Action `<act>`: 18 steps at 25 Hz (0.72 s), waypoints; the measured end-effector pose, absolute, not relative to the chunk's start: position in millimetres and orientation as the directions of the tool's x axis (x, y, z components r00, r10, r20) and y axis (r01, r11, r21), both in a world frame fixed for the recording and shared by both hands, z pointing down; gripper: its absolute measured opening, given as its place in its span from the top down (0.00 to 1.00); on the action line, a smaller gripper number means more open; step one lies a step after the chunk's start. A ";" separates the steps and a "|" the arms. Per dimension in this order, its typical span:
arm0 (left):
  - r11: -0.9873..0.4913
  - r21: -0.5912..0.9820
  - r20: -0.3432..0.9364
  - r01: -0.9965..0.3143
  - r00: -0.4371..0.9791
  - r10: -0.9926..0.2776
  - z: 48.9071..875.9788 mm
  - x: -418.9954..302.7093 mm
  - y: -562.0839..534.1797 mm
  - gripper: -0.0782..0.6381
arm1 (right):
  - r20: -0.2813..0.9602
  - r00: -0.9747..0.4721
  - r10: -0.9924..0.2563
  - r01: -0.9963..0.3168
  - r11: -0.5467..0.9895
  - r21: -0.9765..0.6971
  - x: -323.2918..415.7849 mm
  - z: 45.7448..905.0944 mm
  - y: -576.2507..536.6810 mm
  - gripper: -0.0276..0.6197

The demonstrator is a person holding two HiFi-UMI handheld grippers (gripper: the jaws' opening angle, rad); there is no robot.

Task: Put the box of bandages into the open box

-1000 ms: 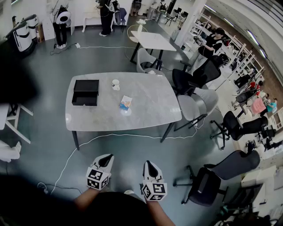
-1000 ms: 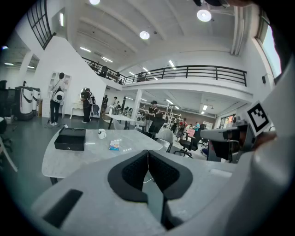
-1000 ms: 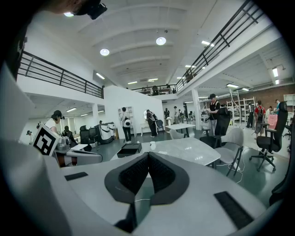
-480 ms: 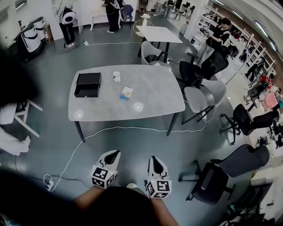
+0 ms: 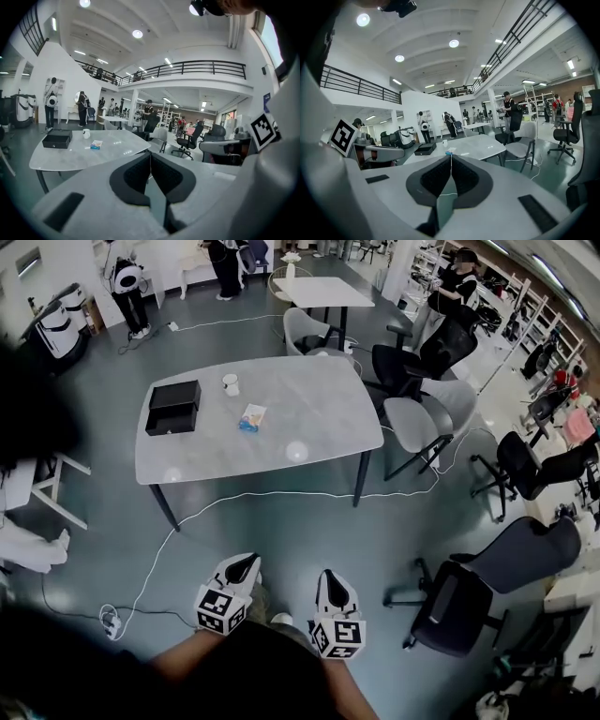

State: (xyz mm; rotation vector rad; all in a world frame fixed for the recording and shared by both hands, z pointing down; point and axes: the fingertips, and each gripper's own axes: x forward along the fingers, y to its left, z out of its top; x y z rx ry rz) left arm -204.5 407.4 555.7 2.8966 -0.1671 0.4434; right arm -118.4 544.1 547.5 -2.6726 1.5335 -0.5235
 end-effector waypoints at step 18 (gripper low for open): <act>-0.967 0.236 0.299 0.092 0.940 0.162 565.4 23.4 412.7 0.87 | 0.336 0.632 -0.698 -0.688 -0.705 -0.170 65.0 554.7 565.0 0.94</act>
